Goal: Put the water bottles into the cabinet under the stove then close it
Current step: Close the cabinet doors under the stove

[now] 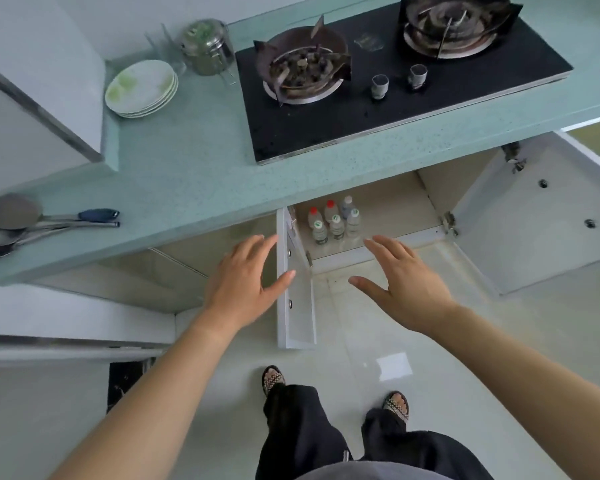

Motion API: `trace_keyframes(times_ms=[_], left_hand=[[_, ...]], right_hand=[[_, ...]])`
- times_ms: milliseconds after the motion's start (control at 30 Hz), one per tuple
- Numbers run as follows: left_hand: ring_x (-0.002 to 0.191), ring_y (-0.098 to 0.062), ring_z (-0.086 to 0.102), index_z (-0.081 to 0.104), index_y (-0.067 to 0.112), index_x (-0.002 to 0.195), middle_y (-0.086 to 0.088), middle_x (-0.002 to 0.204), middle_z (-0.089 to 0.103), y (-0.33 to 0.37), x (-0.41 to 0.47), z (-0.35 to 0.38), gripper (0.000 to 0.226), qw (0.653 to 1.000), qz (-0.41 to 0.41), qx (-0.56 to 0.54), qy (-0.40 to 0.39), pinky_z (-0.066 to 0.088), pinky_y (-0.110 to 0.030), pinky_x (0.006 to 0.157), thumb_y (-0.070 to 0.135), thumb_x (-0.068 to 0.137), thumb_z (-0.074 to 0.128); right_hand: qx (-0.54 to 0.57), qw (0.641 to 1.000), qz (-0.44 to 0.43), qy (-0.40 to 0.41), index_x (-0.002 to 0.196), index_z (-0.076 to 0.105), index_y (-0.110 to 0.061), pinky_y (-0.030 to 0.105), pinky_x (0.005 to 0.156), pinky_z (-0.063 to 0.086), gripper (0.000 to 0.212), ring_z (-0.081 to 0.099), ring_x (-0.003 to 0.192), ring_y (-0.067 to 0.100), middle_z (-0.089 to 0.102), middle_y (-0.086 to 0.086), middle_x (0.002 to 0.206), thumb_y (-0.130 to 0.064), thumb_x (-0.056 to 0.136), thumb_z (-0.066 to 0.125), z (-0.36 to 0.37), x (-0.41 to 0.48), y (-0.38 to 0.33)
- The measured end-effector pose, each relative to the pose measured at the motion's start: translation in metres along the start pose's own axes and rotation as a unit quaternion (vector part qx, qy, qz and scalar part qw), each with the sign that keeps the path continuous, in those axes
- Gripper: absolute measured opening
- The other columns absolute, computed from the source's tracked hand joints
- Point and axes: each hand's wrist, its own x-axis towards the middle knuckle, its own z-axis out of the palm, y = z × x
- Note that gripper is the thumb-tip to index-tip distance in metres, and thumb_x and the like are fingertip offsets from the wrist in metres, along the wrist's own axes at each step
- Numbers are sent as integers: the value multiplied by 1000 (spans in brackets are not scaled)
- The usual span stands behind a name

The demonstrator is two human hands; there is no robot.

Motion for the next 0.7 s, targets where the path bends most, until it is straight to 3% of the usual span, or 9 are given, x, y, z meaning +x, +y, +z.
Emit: trace_keyframes(times_ms=[233, 433, 600, 700], left_hand=[[132, -23, 39, 40, 20, 139, -4, 143, 43, -96, 35, -5, 79, 997, 62, -1, -41, 38, -43, 105, 70, 79, 26], [134, -23, 35, 41, 21, 138, -5, 145, 41, -164, 105, 0, 84, 978, 174, 80, -85, 36, -42, 104, 70, 74, 18], [142, -24, 19, 30, 20, 144, -6, 153, 27, -171, 174, 42, 66, 956, 255, 93, -110, 25, -41, 112, 57, 90, 39], [143, -23, 16, 22, 19, 147, -6, 155, 21, -151, 204, 66, 66, 935, 320, 97, -117, 22, -40, 113, 51, 92, 40]], right_hand=[[-4, 998, 62, 1, 144, 24, -22, 36, 107, 32, 71, 25, 138, 16, 30, -6, 150, -63, 87, 35, 59, 34, -67], [17, 986, 165, -2, 144, 24, -23, 36, 104, 37, 68, 29, 137, 18, 31, -5, 150, -60, 88, 38, 121, 92, -117], [61, 970, 232, 25, 142, 25, -21, 36, 95, 43, 62, 36, 132, 21, 31, -4, 148, -49, 91, 44, 168, 139, -116], [96, 959, 264, 43, 141, 28, -20, 36, 91, 45, 59, 43, 126, 23, 34, -2, 146, -42, 91, 49, 185, 157, -109]])
